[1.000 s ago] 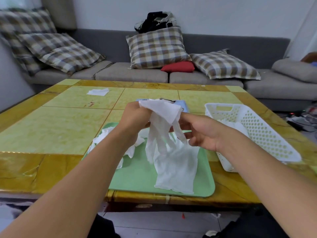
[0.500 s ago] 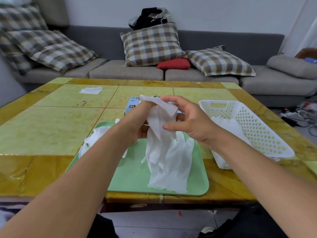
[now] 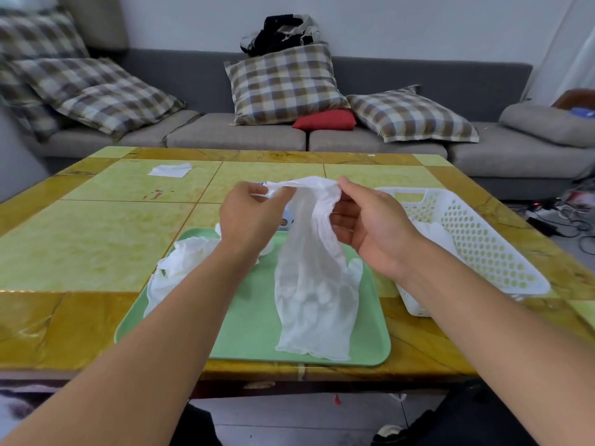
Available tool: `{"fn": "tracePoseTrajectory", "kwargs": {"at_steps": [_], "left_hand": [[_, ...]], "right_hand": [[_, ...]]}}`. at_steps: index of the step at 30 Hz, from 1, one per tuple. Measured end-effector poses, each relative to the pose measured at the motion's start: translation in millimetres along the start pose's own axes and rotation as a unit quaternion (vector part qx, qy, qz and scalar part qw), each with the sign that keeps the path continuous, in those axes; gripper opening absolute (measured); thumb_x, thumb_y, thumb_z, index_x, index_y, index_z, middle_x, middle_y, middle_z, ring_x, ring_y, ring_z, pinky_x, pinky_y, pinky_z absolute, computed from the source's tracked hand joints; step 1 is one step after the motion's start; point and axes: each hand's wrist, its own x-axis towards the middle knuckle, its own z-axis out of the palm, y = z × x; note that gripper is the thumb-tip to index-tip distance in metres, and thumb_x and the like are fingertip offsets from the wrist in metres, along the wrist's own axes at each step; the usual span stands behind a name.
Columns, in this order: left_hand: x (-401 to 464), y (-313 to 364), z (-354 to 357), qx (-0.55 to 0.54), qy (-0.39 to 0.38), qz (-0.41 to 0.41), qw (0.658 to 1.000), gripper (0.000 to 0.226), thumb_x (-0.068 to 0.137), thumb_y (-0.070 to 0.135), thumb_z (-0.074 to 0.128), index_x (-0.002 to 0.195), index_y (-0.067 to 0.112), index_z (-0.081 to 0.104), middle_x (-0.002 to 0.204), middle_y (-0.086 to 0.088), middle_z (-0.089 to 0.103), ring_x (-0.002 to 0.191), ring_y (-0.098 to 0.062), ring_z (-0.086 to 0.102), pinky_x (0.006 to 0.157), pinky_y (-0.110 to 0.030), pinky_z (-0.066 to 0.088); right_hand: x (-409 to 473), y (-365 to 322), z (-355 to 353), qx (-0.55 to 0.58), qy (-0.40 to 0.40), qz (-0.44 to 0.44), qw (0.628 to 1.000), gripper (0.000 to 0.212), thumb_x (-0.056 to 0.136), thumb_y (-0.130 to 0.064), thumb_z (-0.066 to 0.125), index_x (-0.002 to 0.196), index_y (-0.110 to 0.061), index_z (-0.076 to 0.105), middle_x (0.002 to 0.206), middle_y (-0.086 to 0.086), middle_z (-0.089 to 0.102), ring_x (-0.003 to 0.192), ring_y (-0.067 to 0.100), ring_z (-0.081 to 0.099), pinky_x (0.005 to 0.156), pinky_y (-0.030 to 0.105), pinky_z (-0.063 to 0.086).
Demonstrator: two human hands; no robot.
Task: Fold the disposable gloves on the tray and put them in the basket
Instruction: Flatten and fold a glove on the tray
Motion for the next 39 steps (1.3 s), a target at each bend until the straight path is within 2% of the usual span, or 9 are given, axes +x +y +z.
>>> {"fn": "tracePoseTrajectory", "kwargs": {"at_steps": [5,10,14,19,22,25,33,36,39], "left_hand": [[-10.2,15.5,4.4,-0.137,-0.032,0.026,0.990,0.034,0.089,0.041,0.074,0.077,0.009,0.069,0.066,0.000,0.066,0.060,-0.012,0.060,0.062,-0.023,0.055],[-17.9,21.6,4.9,-0.213,-0.203,-0.057,0.954,0.060,0.094,0.061,0.054,0.102,0.004,0.072,0.095,-0.012,0.076,0.091,-0.029,0.074,0.089,-0.038,0.059],[-16.8,21.1,-5.3,-0.257,-0.346,-0.059,0.901,0.101,0.080,0.081,0.040,0.126,-0.007,0.063,0.131,-0.030,0.060,0.124,-0.040,0.059,0.111,-0.046,0.046],[-14.4,9.8,-0.1,-0.159,-0.293,0.009,0.943,0.027,0.100,0.021,0.059,0.121,0.005,0.068,0.103,-0.016,0.072,0.089,-0.026,0.067,0.083,-0.042,0.053],[-12.4,13.9,-4.1,-0.211,-0.312,-0.058,0.924,0.033,0.106,0.024,0.043,0.124,0.009,0.067,0.111,-0.012,0.074,0.093,-0.026,0.070,0.079,-0.039,0.056],[-12.1,16.7,-9.5,-0.249,-0.346,-0.103,0.899,0.041,0.106,0.032,0.041,0.131,0.006,0.062,0.123,-0.015,0.071,0.106,-0.031,0.068,0.089,-0.044,0.054],[-11.1,13.6,-10.3,-0.140,-0.419,-0.085,0.893,0.064,0.093,0.063,0.052,0.134,0.016,0.063,0.131,-0.013,0.066,0.108,-0.024,0.066,0.089,-0.040,0.054],[-10.5,8.9,-16.1,-0.037,-0.445,-0.016,0.895,0.043,0.085,0.030,0.079,0.124,0.017,0.068,0.117,-0.007,0.074,0.104,-0.019,0.071,0.089,-0.036,0.058],[-8.2,2.9,-19.4,-0.002,-0.404,-0.005,0.915,0.014,0.083,0.003,0.077,0.088,0.014,0.072,0.078,0.002,0.075,0.074,-0.008,0.072,0.060,-0.017,0.051]], "right_hand": [[0.8,0.6,4.5,-0.046,0.018,-0.073,0.996,0.026,0.103,-0.028,0.058,0.092,-0.008,0.071,0.084,0.009,0.070,0.076,0.021,0.066,0.070,0.032,0.056],[-2.8,7.8,8.6,-0.198,-0.046,-0.138,0.969,0.033,0.104,-0.024,0.056,0.096,0.004,0.074,0.091,0.020,0.073,0.081,0.022,0.068,0.077,0.032,0.059],[-2.4,7.6,8.2,-0.286,-0.089,-0.147,0.943,0.023,0.100,-0.008,0.058,0.098,-0.023,0.076,0.089,-0.006,0.072,0.076,0.001,0.061,0.068,0.015,0.049],[-1.1,4.0,1.9,-0.278,-0.022,-0.169,0.946,0.017,0.089,0.001,0.065,0.089,-0.013,0.075,0.079,0.006,0.068,0.069,0.011,0.061,0.062,0.025,0.052],[9.8,-2.1,-8.7,-0.213,0.089,-0.135,0.964,0.032,0.078,-0.030,0.084,0.104,-0.020,0.068,0.094,0.001,0.068,0.077,0.009,0.064,0.069,0.029,0.053],[11.3,-0.4,-22.0,-0.179,-0.051,0.022,0.982,0.076,0.071,-0.053,0.086,0.132,-0.016,0.062,0.118,0.003,0.072,0.101,0.018,0.070,0.087,0.036,0.054],[7.7,4.1,-20.7,-0.071,-0.051,0.001,0.996,0.032,0.091,-0.022,0.070,0.120,-0.008,0.072,0.116,0.012,0.074,0.100,0.024,0.071,0.086,0.036,0.056],[8.9,3.3,-21.1,-0.039,0.003,-0.014,0.999,0.021,0.097,-0.014,0.063,0.115,-0.007,0.073,0.110,0.012,0.076,0.092,0.022,0.073,0.075,0.032,0.059],[11.0,-0.2,-24.4,-0.030,0.051,-0.039,0.997,0.016,0.098,-0.014,0.064,0.109,-0.008,0.074,0.107,0.009,0.077,0.089,0.021,0.072,0.077,0.034,0.055]]}}
